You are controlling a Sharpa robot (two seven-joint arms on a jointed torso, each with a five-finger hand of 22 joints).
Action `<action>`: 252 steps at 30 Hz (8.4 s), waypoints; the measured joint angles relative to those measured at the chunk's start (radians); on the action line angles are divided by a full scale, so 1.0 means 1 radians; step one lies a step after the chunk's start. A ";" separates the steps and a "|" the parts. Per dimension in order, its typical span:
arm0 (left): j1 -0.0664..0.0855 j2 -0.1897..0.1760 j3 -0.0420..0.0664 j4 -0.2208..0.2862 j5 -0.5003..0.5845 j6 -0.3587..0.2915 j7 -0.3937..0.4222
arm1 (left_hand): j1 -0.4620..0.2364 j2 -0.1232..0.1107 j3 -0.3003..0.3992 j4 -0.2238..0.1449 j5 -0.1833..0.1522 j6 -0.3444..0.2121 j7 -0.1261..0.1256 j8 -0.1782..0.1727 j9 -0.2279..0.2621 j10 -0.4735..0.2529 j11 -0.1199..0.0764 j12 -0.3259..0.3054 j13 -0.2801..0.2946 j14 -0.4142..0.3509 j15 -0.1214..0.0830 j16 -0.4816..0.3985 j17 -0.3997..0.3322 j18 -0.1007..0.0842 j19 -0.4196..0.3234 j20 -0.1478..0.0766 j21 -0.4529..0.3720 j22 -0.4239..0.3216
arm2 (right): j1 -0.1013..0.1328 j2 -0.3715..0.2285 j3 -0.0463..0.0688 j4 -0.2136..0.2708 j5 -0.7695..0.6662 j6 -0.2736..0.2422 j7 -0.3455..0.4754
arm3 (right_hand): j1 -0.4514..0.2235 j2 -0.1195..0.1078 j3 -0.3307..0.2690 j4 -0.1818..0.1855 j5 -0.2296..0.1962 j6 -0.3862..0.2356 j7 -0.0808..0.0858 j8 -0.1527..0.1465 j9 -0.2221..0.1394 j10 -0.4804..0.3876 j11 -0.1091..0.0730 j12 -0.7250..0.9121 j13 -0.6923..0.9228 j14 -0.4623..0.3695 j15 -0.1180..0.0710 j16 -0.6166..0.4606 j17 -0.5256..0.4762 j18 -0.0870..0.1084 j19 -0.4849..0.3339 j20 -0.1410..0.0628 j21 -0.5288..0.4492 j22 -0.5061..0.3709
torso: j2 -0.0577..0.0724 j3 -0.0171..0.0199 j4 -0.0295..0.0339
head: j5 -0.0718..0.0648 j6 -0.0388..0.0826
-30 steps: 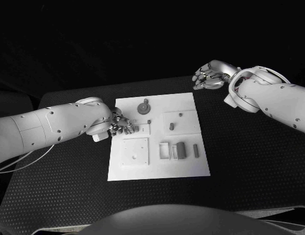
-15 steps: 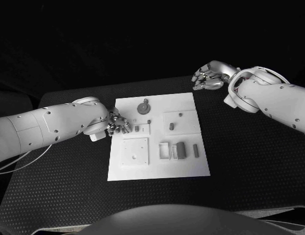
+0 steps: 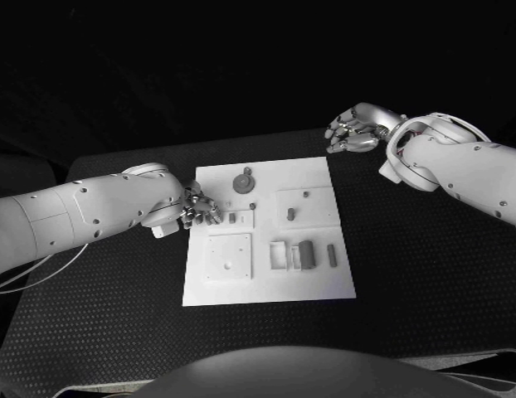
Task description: Assemble the parts on the task board
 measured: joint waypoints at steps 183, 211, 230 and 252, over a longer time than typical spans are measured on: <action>-0.005 -0.012 0.000 0.008 -0.056 -0.026 0.068 | -0.085 -0.006 -0.070 0.000 0.064 -0.031 0.005 0.015 -0.019 -0.009 0.009 -0.008 -0.018 -0.014 0.004 -0.008 -0.019 0.000 -0.009 -0.005 -0.027 0.000 | -0.005 -0.005 0.000 -0.001 0.001 0.016 0.000 | 0.000 0.000 0.000 0.000 0.000 0.002 0.002 0.000 0.001 0.002 -0.002 0.000 0.002 -0.002 0.002 0.004 -0.001 0.000 -0.002 -0.002 0.000 0.000 | 0.000 0.0002 0.0001 | -0.004 0.000; -0.006 -0.028 -0.001 0.051 -0.105 -0.061 0.106 | 0.017 -0.001 0.022 0.025 0.000 -0.037 0.010 0.016 -0.021 -0.020 0.013 -0.008 -0.021 -0.020 0.004 -0.008 -0.022 0.000 -0.012 -0.002 -0.031 0.000 | -0.006 -0.006 0.000 -0.001 0.001 0.019 0.000 | -0.004 0.004 0.000 0.006 0.000 0.000 0.000 0.000 0.000 0.004 -0.004 0.000 0.002 0.002 0.002 0.004 -0.002 0.000 -0.004 0.000 0.000 0.000 | 0.000 0.0008 -0.0004 | -0.004 0.000; -0.031 -0.087 -0.003 0.122 -0.172 -0.193 0.129 | 0.024 -0.008 0.025 0.027 -0.011 -0.037 0.009 0.021 -0.021 -0.020 0.013 -0.008 -0.021 -0.020 0.004 -0.008 -0.022 0.000 -0.013 -0.002 -0.027 0.000 | -0.006 -0.011 0.000 0.001 0.001 0.021 0.000 | -0.004 0.004 0.000 0.006 0.000 0.000 0.000 0.000 0.000 0.003 -0.003 0.000 0.003 0.000 0.000 0.004 -0.002 0.000 0.000 0.000 0.000 0.000 | 0.000 -0.0003 0.0006 | 0.001 0.000; -0.057 -0.105 -0.004 0.159 -0.178 -0.330 0.156 | 0.025 -0.009 0.031 0.031 -0.036 -0.037 0.006 0.023 -0.029 -0.016 0.009 -0.004 -0.027 -0.018 0.004 -0.004 -0.023 0.000 -0.007 -0.004 -0.023 0.000 | -0.006 -0.017 0.000 0.003 0.001 0.021 0.000 | -0.004 0.004 0.000 0.006 0.000 0.002 0.002 0.000 0.001 0.002 -0.002 0.000 0.003 -0.002 0.002 0.004 -0.002 0.000 0.002 0.001 0.000 0.000 | 0.000 0.0005 0.0001 | 0.005 0.000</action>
